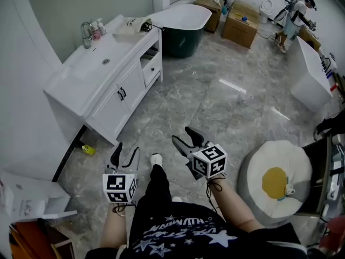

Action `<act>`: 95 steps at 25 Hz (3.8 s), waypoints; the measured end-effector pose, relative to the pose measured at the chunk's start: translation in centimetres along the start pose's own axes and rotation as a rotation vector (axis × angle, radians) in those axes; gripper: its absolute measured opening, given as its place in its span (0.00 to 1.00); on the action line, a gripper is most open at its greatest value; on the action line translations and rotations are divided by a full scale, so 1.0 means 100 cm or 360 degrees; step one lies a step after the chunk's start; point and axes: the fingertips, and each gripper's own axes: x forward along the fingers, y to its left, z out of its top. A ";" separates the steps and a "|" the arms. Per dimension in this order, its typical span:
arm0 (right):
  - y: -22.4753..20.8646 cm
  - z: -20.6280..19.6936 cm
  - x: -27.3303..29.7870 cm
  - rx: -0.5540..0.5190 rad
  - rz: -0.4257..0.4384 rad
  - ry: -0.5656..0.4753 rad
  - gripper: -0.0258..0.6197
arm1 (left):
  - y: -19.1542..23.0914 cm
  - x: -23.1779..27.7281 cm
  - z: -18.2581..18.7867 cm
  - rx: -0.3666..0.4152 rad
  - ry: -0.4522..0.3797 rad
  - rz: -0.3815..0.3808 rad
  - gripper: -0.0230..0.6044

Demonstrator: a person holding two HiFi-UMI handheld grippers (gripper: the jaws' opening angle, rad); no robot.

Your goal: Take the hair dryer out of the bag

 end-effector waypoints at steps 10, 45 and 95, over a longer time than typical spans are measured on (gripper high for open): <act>-0.091 0.038 0.110 0.0015 -0.0145 0.0090 0.52 | 0.090 0.141 0.017 -0.0091 -0.0026 0.0001 0.60; -0.361 0.213 0.465 0.0005 0.0114 0.0160 0.46 | 0.260 0.481 0.131 -0.0153 0.0071 0.0373 0.60; -0.503 0.328 0.749 -0.0084 0.0333 0.0501 0.43 | 0.377 0.851 0.152 0.0035 0.0420 0.0214 0.20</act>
